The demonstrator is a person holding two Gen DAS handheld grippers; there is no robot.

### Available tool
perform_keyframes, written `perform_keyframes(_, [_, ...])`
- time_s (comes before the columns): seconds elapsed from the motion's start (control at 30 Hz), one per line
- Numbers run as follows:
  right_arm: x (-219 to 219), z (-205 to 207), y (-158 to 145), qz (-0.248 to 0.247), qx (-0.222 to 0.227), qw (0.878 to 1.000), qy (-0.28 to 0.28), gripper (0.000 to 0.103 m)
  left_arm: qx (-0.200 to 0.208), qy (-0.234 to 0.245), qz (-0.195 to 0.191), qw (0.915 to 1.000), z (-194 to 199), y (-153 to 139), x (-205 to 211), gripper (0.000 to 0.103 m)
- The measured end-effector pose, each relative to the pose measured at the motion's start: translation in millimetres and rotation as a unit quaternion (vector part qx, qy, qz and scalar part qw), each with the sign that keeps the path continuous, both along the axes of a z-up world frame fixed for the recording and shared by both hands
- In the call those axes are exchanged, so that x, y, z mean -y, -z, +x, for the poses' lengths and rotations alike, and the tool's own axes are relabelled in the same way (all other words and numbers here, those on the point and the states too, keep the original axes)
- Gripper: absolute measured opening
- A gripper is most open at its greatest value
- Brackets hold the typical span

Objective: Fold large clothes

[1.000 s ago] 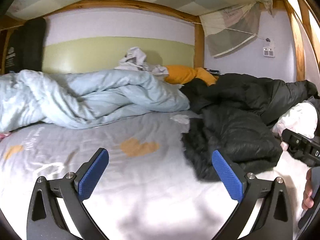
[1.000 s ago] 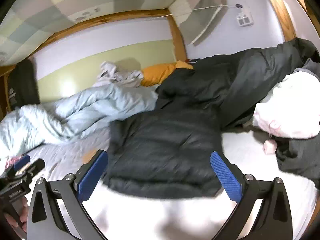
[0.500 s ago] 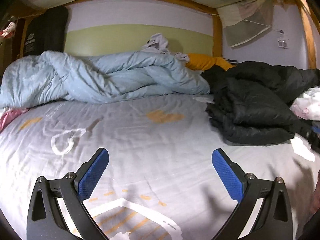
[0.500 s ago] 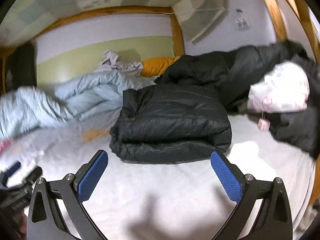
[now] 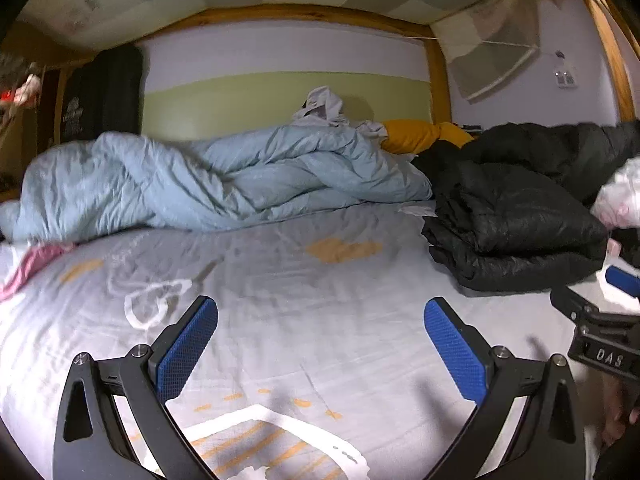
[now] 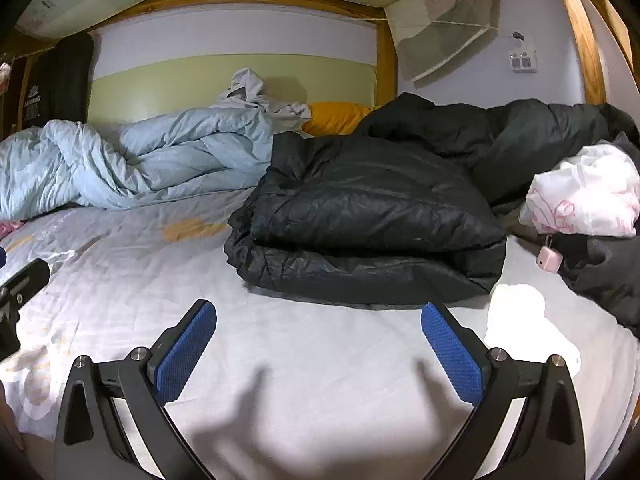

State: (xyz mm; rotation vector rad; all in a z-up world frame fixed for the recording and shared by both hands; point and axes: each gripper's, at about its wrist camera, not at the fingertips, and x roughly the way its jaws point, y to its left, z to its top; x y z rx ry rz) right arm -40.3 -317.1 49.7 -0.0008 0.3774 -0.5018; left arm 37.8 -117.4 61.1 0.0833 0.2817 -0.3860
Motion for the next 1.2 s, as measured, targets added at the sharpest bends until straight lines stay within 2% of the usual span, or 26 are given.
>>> perform_keyframes(0.37, [5, -3, -1, 0.009, 0.005, 1.000, 0.010, 0.103, 0.019, -0.003, 0.020, 0.9996, -6, -1, 10, 0.103])
perform_keyframes(1.0, [5, -3, 1, 0.015, 0.002, 1.000, 0.011, 0.103, 0.010, -0.008, 0.016, 0.9998, -5, 0, 12, 0.103])
perform_keyframes(1.2, [0, -2, 3, 0.002, -0.001, 1.000, 0.010, 0.103, 0.004, -0.012, 0.014, 0.9998, -3, 1, 14, 0.103])
